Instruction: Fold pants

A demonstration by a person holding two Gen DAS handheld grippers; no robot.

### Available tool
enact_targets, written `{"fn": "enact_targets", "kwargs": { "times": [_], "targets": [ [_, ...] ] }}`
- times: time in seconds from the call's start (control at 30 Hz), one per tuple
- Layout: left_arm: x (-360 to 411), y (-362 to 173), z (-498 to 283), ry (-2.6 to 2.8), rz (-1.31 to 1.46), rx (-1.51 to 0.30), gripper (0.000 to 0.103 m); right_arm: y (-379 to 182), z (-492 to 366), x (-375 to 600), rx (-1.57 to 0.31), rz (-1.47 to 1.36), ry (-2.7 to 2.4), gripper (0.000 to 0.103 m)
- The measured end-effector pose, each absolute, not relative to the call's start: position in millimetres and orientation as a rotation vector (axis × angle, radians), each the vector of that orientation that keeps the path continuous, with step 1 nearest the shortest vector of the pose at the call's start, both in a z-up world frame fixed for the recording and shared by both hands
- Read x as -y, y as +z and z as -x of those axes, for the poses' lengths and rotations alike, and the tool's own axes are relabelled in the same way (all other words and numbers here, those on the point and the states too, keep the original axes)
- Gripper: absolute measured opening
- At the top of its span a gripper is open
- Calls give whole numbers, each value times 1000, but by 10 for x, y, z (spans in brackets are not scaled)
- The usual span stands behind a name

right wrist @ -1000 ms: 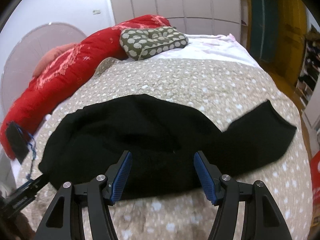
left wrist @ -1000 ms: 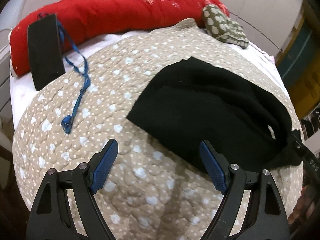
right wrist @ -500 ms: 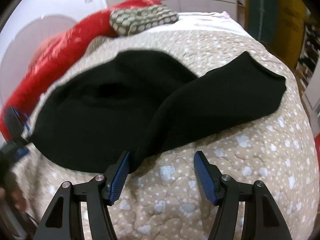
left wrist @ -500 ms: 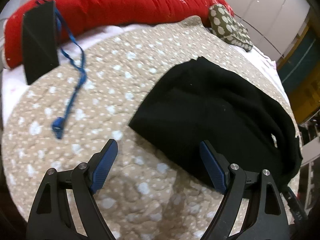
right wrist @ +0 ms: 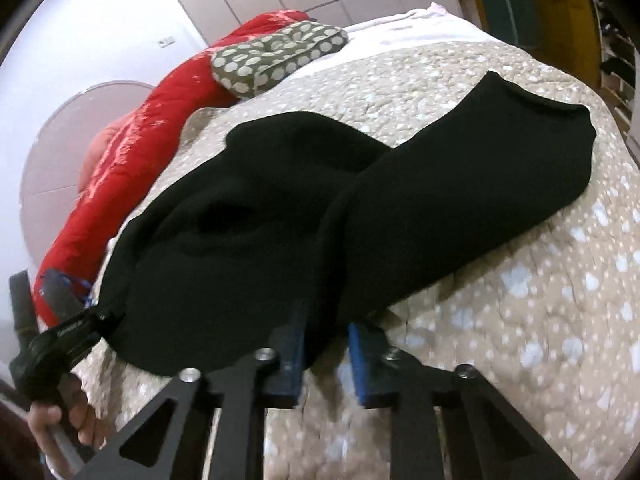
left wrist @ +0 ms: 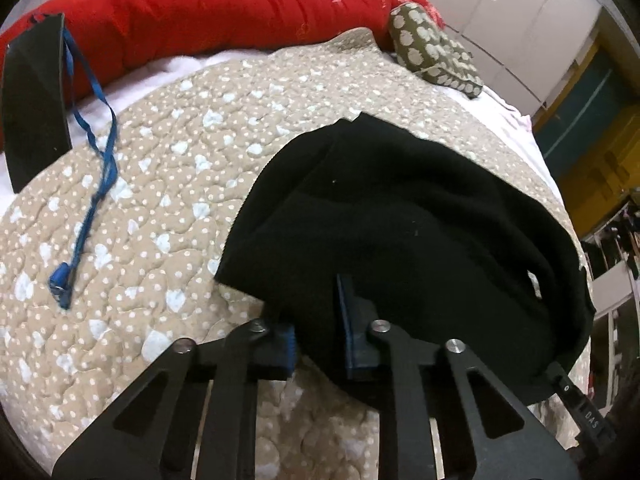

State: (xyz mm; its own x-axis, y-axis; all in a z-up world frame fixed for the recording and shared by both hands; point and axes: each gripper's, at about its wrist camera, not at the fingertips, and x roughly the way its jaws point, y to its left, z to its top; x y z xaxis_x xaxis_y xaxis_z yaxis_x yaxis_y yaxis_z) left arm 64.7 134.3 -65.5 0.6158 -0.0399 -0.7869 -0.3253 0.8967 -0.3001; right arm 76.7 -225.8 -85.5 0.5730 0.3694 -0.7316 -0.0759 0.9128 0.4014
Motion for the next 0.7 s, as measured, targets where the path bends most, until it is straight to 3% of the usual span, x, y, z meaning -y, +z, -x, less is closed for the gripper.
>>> {"fn": "enact_targets", "kwargs": {
  "times": [0.2,0.37,0.43,0.5,0.57,0.7],
  "targets": [
    [-1469,-378,-222,145,406,-838,13,-679,-359,2113,-919,-305,376,10],
    [-1509,-688,-178,188,393,-937,14,-968,-197,1997,-992,-250,379,12],
    [-1544,-701,-146,180,415,-930,16,-924,-228,2165,-996,-345,395,25],
    [-1554,-687,-134,185,425,-928,20,-713,-276,2332,-931,-332,327,50],
    [-1542,-694,-138,193,427,-936,20,-556,-328,2398,-865,-300,288,59],
    [-1494,-675,-162,210,399,-935,20,-381,-597,2294,-879,-203,228,59]
  ]
}}
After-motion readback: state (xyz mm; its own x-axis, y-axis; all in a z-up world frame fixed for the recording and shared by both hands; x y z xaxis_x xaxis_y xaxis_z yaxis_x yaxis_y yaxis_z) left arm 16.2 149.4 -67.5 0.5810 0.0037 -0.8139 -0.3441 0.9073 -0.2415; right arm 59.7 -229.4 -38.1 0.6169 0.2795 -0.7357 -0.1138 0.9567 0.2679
